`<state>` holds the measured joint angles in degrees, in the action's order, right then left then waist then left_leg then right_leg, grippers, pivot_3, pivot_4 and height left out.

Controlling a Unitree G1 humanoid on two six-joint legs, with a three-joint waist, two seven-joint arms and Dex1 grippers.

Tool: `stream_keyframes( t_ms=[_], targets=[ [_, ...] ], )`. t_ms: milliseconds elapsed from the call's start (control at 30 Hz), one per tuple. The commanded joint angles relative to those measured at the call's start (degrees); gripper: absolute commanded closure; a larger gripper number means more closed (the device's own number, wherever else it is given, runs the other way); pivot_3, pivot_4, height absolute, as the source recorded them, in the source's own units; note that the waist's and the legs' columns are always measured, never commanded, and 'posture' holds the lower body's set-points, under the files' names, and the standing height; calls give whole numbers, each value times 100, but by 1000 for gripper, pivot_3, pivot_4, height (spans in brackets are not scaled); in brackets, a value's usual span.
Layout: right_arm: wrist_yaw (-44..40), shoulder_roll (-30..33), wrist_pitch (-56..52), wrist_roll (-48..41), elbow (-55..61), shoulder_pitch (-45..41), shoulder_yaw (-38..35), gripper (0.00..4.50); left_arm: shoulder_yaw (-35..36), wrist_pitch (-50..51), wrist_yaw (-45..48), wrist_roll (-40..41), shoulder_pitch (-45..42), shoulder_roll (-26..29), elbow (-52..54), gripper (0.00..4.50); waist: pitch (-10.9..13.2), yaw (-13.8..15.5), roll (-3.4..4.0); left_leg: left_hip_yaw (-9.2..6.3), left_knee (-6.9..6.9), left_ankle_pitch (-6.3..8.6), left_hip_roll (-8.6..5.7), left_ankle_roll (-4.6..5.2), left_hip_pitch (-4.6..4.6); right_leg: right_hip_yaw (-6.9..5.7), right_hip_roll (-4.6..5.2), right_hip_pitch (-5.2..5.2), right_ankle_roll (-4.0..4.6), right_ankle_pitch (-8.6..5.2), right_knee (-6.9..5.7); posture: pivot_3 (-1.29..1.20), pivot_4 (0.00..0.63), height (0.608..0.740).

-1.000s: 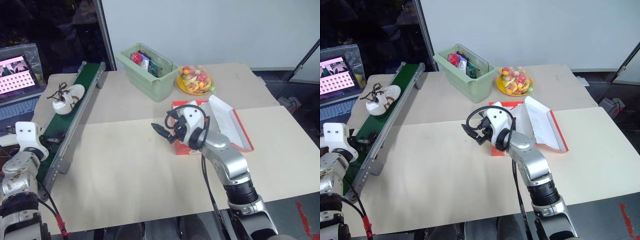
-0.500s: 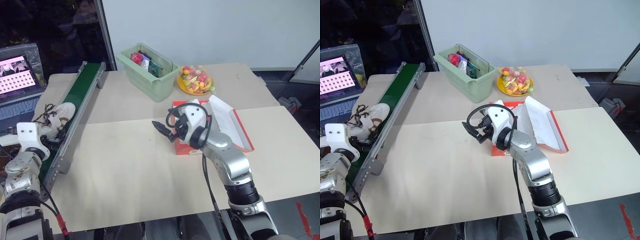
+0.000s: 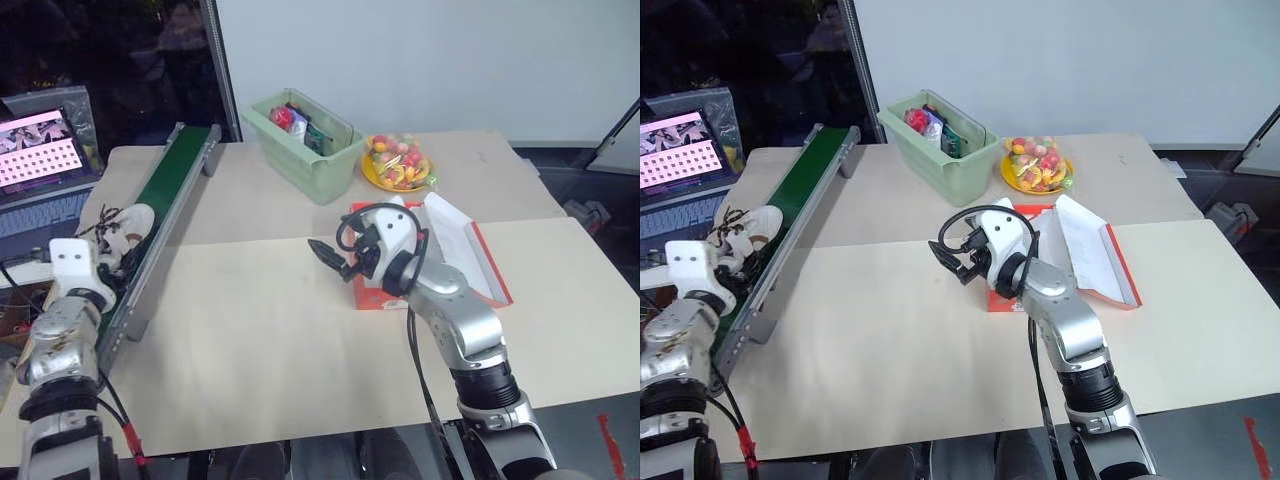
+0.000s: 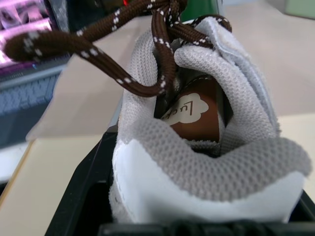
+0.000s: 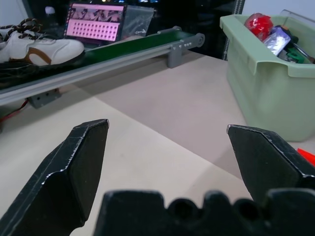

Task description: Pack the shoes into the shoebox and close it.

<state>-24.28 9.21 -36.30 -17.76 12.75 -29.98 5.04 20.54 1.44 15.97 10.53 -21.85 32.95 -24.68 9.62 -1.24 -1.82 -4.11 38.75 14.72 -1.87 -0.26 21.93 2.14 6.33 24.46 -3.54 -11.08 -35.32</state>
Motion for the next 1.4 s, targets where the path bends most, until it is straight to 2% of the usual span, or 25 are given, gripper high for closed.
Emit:
stream_keyframes(
  t_ms=[33, 133, 200, 300, 400, 533, 800, 933, 1000, 1100, 1233, 1300, 1400],
  targets=[
    [411, -625, -845, -1302, 36, -474, -991, 0, -623, -195, -261, -414, -284, -291, 1415, 2156, 0, 31, 0, -7, 0, -1, 0, -2, 9, 0, 1, 7, 3, 2, 0, 0, 150, 740],
    [1538, -1352, -1943, -3193, -626, -1012, -2499, 0, -1301, 111, -161, -536, -385, -775, 2138, 2156, 0, 29, 0, -29, -3, -1, -1, -3, 14, 7, 6, 16, 5, 4, -32, 0, 150, 740],
    [1972, -1368, -2670, -3844, -1002, -1142, -2943, 0, -1825, 294, 105, -446, -403, -1146, 2520, 2156, -1, 33, 1, -29, -5, 1, -5, 0, 12, 10, 11, 18, 5, 4, -33, 0, 150, 740],
    [2497, -1253, -3435, -4477, -1363, -1289, -3207, 0, -2535, 419, 593, -384, -301, -1476, 2904, 2156, -1, 19, 3, -22, -10, 4, -7, 6, 15, 8, 11, 23, 5, 3, -30, 0, 150, 740],
    [2641, -1163, -3548, -4494, -1385, -1352, -3118, 0, -2778, 549, 817, -345, -182, -1616, 3117, 2156, -1, -92, 11, 6, -10, 3, -5, 8, 47, 19, 9, 75, 5, 3, -46, 0, 150, 740],
    [2845, -1263, -3526, -4631, -1463, -1421, -3134, 0, -2942, 689, 984, -313, -229, -1718, 3295, 2156, -2, -238, 12, 58, -9, 4, 7, 11, 42, 27, 1, 78, 5, 3, -52, 0, 150, 740],
    [3081, -1538, -3228, -4759, -1438, -1554, -3071, 0, -2880, 717, 1058, -359, -378, -1776, 3178, 2156, -2, -251, 13, 69, 3, 6, 10, 15, 36, 27, -1, 66, 5, 3, -55, 0, 150, 740],
    [3184, -1670, -3019, -4816, -1299, -1518, -2954, 998, -2798, 764, 1014, -343, -432, -1821, 3122, 2166, -2, -244, 13, 70, 3, 7, 10, 16, 37, 27, -1, 66, 5, 3, -52, 0, 150, 740],
    [3239, -1703, -2929, -4869, -1252, -1491, -2892, 1786, -2798, 776, 1021, -353, -424, -1831, 3139, 2166, -2, -246, 13, 71, 2, 7, 11, 17, 39, 27, -1, 68, 5, 3, -50, 0, 150, 740],
    [3356, -1768, -2823, -4975, -1226, -1483, -2850, 2636, -2801, 792, 1030, -373, -412, -1840, 3147, 2166, -2, -250, 13, 72, 2, 7, 13, 17, 38, 27, -2, 68, 5, 3, -51, 0, 150, 740],
    [3486, -1810, -2692, -5093, -1201, -1481, -2820, 3595, -2816, 838, 1004, -425, -402, -1837, 3118, 2166, -2, -248, 13, 74, 2, 7, 13, 17, 38, 28, -3, 68, 5, 3, -50, 0, 150, 740],
    [3553, -1819, -2593, -5190, -1192, -1486, -2824, 3785, -2848, 843, 1034, -457, -386, -1816, 3105, 2166, -2, -245, 13, 74, 2, 7, 13, 17, 38, 28, -2, 68, 5, 3, -50, 0, 150, 740],
    [3650, -1822, -2383, -5343, -1136, -1503, -2849, 3838, -2956, 878, 1147, -510, -324, -1767, 3130, 2166, -2, -248, 13, 75, 2, 8, 13, 18, 38, 28, -2, 68, 5, 3, -49, 0, 150, 740]
  ],
)
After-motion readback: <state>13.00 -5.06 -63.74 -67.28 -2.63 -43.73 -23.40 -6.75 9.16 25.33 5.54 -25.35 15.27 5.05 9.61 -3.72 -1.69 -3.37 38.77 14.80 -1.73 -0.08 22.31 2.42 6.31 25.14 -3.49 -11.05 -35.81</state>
